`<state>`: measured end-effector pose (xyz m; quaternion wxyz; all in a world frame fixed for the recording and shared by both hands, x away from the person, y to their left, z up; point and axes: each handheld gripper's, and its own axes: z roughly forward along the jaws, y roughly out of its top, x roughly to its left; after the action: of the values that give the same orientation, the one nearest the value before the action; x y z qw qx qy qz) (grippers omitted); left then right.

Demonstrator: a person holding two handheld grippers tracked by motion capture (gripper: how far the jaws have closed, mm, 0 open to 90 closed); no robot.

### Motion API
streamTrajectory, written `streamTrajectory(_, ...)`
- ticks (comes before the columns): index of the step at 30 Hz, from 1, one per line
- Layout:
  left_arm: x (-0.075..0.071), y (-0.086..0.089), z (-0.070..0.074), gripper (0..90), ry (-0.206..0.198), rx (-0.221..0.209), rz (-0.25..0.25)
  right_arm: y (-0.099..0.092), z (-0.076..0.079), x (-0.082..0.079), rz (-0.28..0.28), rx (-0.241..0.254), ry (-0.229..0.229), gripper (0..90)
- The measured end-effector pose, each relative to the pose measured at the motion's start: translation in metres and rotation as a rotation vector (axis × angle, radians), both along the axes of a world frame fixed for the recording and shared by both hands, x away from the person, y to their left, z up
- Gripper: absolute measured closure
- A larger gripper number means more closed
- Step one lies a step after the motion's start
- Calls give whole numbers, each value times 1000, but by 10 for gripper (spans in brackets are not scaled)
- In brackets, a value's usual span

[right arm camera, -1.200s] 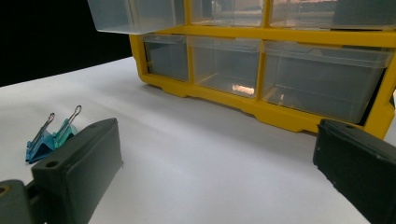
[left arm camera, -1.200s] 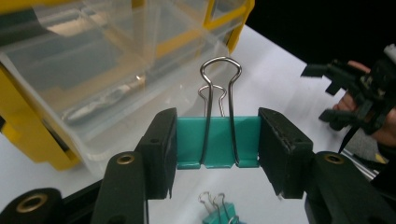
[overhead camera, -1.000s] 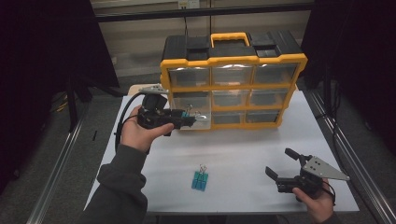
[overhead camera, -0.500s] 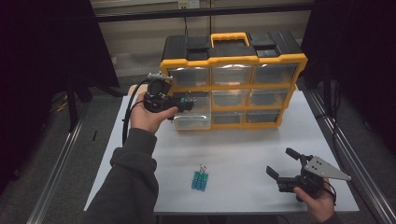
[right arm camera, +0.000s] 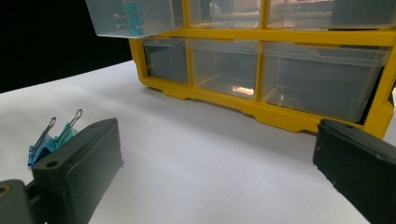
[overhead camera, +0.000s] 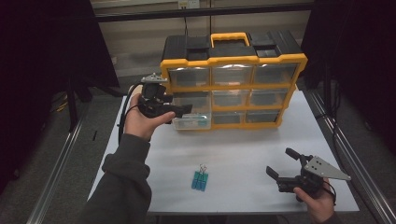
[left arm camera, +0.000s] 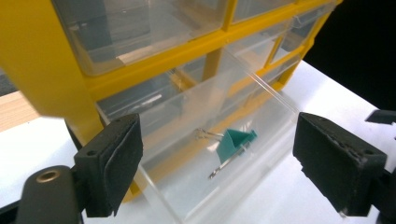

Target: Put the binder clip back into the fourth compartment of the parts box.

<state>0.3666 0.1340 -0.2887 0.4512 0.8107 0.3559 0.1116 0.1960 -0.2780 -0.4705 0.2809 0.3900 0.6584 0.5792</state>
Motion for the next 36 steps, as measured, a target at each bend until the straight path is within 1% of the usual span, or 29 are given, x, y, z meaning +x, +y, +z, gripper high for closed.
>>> streamTrajectory(1,-5,3,0,137,1,-1,-11,0,0,0,2,1,1,8)
streamTrajectory(2,-5,3,0,136,1,-1,-11,0,0,0,-1,2,1,8)
streamTrajectory(5,-15,9,-3,116,-17,0,-18,0,0,-1,-2,-3,3,8)
streamTrajectory(6,-15,9,-3,111,-17,0,-18,0,0,-1,-2,-3,3,8)
streamTrajectory(8,-20,11,-8,108,-24,-11,-22,0,0,0,-2,-7,0,8)
streamTrajectory(9,-22,12,-9,104,-28,-5,-23,0,0,0,-7,-4,2,8)
streamTrajectory(10,-27,14,-14,106,-27,-15,-18,0,0,0,-2,-6,2,8)
streamTrajectory(11,-29,15,-17,104,-31,-5,-15,0,0,0,-3,-7,0,7)
streamTrajectory(12,-29,15,-17,103,-31,-5,-15,0,0,0,-3,-7,0,7)
streamTrajectory(14,-35,17,-26,103,-22,-2,-18,0,0,0,-4,-3,2,7)
streamTrajectory(16,-37,17,-29,103,-26,-3,-14,0,0,0,1,-8,1,7)
streamTrajectory(17,-39,18,-32,103,-27,-11,-14,0,0,0,1,-8,1,7)
streamTrajectory(18,-40,19,-35,103,-22,-13,-16,0,0,0,2,-9,1,7)
streamTrajectory(19,-43,20,-41,98,-22,-4,-11,0,0,0,3,-10,1,7)
streamTrajectory(20,-43,20,-41,94,-22,-4,-11,0,0,0,3,-10,1,7)
streamTrajectory(21,-45,20,-45,94,-16,-14,-15,0,0,0,2,-10,1,7)
streamTrajectory(22,-47,20,-47,94,-11,-14,-14,0,0,0,3,-8,1,7)
streamTrajectory(23,-50,19,-54,94,-13,-6,-21,0,0,0,1,-10,1,7)
streamTrajectory(24,-51,18,-57,94,-8,-25,-22,1,0,0,-2,-8,1,7)
streamTrajectory(25,-53,18,-61,94,-3,-22,-23,1,0,0,-2,-7,6,7)
streamTrajectory(26,-53,18,-61,94,-3,-22,-23,1,0,0,-2,-9,1,7)
streamTrajectory(27,-55,17,-68,94,-1,-28,-18,1,0,0,-2,-11,0,7)
streamTrajectory(28,-55,17,-68,94,-1,-28,-18,1,0,0,-2,-11,0,7)
streamTrajectory(31,-59,16,-80,94,6,-27,-21,0,0,0,0,-14,-2,7)
streamTrajectory(32,-60,15,-84,94,8,-19,-18,0,0,0,-4,-11,-1,7)
streamTrajectory(33,-63,13,-91,94,11,-17,-21,0,0,0,-1,-12,2,7)
streamTrajectory(35,-65,11,-97,93,23,-23,-38,0,0,-1,-3,-9,3,7)
streamTrajectory(36,-65,11,-97,93,23,-23,-38,0,0,-1,-3,-9,3,7)
